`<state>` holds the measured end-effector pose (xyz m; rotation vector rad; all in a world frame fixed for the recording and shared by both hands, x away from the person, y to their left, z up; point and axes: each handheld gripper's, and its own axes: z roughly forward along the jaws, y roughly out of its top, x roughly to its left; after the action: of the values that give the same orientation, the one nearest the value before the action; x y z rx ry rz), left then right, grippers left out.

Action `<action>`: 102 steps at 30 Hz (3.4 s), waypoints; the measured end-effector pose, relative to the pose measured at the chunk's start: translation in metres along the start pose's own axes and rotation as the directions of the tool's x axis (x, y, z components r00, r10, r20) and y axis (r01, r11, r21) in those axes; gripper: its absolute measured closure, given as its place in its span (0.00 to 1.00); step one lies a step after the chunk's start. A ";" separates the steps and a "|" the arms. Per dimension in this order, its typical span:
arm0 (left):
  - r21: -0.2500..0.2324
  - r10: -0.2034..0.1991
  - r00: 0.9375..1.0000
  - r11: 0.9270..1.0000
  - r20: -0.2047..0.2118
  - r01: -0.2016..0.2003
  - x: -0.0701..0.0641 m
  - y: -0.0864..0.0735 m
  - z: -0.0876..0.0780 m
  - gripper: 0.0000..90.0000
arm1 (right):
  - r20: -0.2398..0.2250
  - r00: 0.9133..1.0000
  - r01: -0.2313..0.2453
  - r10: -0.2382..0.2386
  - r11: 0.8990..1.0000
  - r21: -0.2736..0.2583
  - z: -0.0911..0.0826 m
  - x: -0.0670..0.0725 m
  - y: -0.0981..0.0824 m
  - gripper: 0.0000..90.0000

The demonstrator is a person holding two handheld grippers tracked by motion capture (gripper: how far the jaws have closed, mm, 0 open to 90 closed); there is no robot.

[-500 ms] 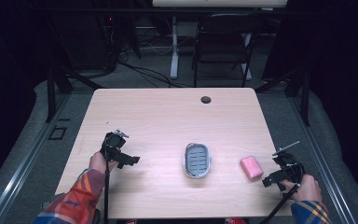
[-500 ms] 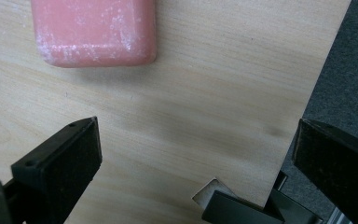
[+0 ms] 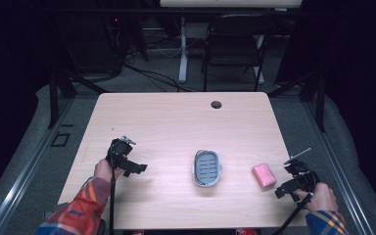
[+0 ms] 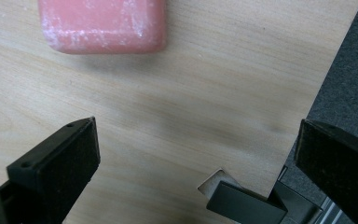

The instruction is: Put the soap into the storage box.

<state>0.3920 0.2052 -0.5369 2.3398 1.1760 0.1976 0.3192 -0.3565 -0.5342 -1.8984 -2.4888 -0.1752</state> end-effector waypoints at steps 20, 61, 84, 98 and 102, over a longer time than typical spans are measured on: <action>0.001 0.000 1.000 1.000 -0.001 0.000 0.000 0.000 0.000 0.00 | -0.004 1.000 0.014 -0.014 0.999 -0.031 -0.012 0.006 0.008 0.00; 0.009 0.006 1.000 1.000 -0.005 -0.006 0.000 0.000 0.002 0.00 | -0.022 0.999 0.040 -0.040 0.999 -0.009 0.001 0.038 0.064 0.00; 0.013 0.004 1.000 1.000 -0.004 -0.004 0.000 0.000 0.002 0.00 | 0.002 1.000 0.028 -0.029 0.998 0.054 0.013 0.037 0.076 0.01; 0.015 0.004 1.000 1.000 -0.006 -0.004 0.000 0.000 0.002 0.00 | 0.027 0.999 0.021 -0.023 0.998 0.063 0.015 0.040 0.077 0.16; 0.013 0.004 1.000 1.000 -0.004 -0.004 0.000 0.000 0.002 0.00 | 0.041 0.998 0.034 -0.038 0.995 0.092 0.016 0.040 0.078 0.20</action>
<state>0.3927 0.2040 -0.5385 2.3541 1.1787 0.1967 0.3842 -0.2963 -0.5403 -1.8427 -2.5122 -0.0210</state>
